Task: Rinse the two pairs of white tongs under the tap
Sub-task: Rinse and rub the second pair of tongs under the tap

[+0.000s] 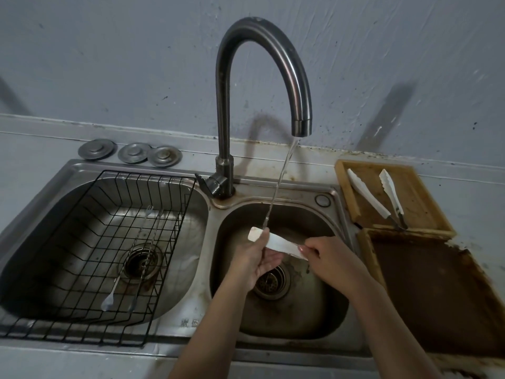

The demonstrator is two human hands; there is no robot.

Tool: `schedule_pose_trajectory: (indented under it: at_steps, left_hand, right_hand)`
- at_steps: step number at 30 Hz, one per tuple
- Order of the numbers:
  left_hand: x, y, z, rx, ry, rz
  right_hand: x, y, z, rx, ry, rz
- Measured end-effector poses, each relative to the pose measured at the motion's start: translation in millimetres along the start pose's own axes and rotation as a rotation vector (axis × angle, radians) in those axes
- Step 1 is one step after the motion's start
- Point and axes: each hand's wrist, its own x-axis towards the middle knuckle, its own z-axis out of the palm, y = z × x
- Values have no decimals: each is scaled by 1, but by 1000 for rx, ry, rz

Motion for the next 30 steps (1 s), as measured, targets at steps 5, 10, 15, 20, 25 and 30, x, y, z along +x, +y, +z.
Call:
schedule_pose_trajectory:
  at_steps: [5, 10, 15, 20, 25, 30]
  left_hand:
    - [3, 6, 2, -35, -49, -10]
    - [3, 9, 5, -30, -51, -13]
    - [0, 10, 4, 96, -103, -41]
    - [1, 12, -2, 51, -44, -30]
    - [2, 15, 0, 122, -25, 50]
    - [1, 22, 12, 220, 74, 125]
  right_hand:
    - [-4, 9, -8, 41, 1, 2]
    - [-7, 11, -12, 50, 14, -28]
    - [-7, 15, -13, 16, -8, -45]
    - [-8, 18, -11, 18, 0, -53]
    - [-6, 13, -10, -22, 22, -62]
    - [-5, -1, -5, -108, 60, -115]
